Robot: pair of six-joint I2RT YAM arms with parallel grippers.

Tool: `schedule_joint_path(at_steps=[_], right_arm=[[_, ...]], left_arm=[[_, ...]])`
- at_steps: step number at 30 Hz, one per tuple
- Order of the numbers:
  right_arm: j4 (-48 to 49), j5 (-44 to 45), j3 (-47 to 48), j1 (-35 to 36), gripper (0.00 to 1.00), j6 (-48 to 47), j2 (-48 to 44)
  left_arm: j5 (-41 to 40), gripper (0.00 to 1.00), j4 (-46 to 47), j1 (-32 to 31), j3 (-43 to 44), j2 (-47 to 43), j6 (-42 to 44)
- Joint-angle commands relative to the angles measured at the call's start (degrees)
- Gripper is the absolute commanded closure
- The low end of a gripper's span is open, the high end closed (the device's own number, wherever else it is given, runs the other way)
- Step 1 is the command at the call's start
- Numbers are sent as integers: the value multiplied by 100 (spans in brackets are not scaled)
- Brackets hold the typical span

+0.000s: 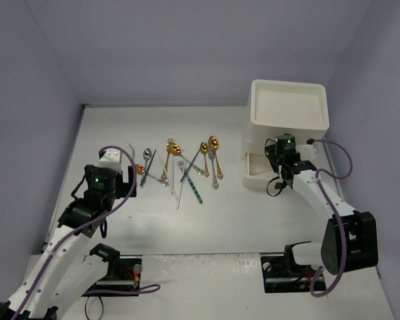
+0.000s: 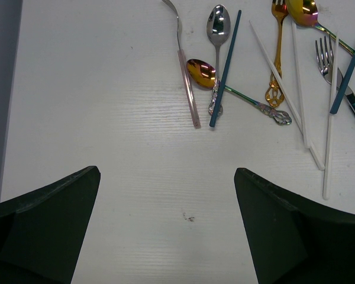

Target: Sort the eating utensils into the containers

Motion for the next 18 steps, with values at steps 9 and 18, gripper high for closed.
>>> schedule_joint_path(at_steps=[9, 18], right_arm=[[-19, 456, 1037, 3037, 53, -1492, 508], [-18, 586, 2541, 3766, 52, -1735, 2582]], left_arm=[[-17, 4, 217, -19, 195, 83, -39], [-1, 4, 200, -28, 195, 101, -47]])
